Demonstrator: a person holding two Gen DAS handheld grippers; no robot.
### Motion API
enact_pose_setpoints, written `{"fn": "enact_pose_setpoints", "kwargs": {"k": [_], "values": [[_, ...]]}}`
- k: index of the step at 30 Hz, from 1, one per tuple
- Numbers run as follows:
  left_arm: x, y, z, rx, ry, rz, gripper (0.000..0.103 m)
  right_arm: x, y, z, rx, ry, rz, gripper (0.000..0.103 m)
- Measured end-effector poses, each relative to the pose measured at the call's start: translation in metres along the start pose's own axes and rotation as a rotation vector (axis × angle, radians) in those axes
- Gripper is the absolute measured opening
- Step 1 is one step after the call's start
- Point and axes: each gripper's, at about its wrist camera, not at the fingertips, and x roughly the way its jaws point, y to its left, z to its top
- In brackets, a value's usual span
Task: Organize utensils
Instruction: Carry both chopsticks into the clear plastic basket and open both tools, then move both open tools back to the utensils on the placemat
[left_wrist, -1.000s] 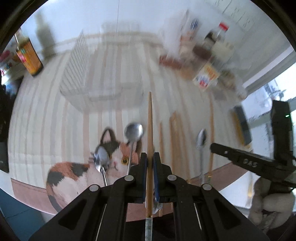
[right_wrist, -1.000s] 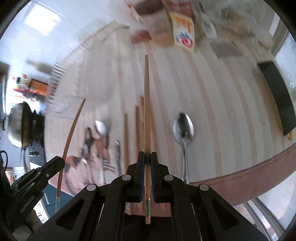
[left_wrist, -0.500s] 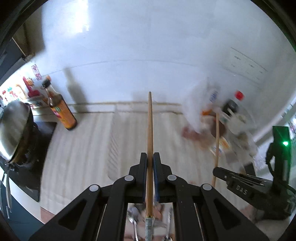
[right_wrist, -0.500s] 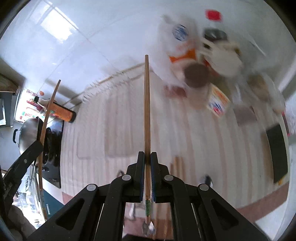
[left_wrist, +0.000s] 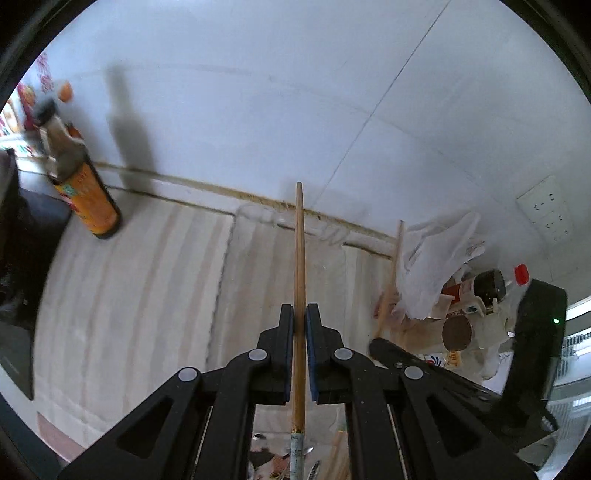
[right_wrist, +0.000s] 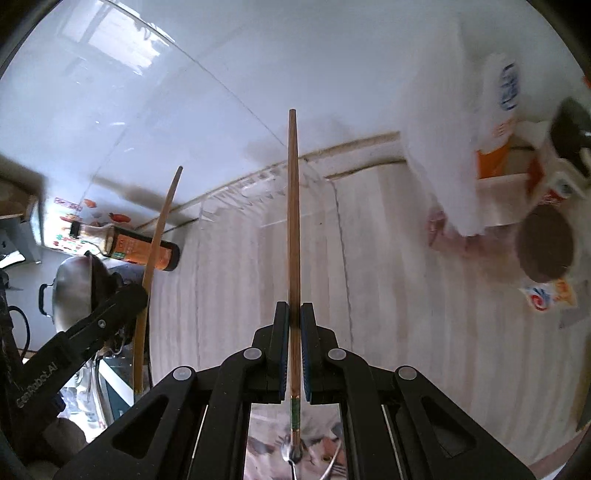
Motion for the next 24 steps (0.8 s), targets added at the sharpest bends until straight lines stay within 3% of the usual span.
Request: {"fn": "enact_pose_setpoints", "kwargs": {"k": [11,14,17,19,23,24], "values": [[0.042,0.012,-0.009,0.012,0.105,0.047,0.006,0.064,-0.002,0.0,-0.002,0.124,-0.001,0.007],[0.03,0.016,-0.011,0.024,0.084,0.075,0.012,0.067,-0.002,-0.002,-0.011,0.141,-0.007,0.032],[0.013,0.017,-0.014,0.067,0.026,0.178,0.037,0.056,-0.002,-0.005,-0.02,0.123,-0.012,0.037],[0.001,0.02,-0.019,0.077,-0.013,0.21,0.062,0.044,-0.003,-0.009,-0.022,0.105,-0.016,0.04],[-0.017,0.027,-0.035,0.091,-0.084,0.282,0.073,0.012,-0.014,-0.025,-0.043,0.04,-0.095,0.045],[-0.021,0.028,-0.039,0.091,-0.105,0.3,0.086,0.007,-0.018,-0.028,-0.043,0.031,-0.119,0.045]]}}
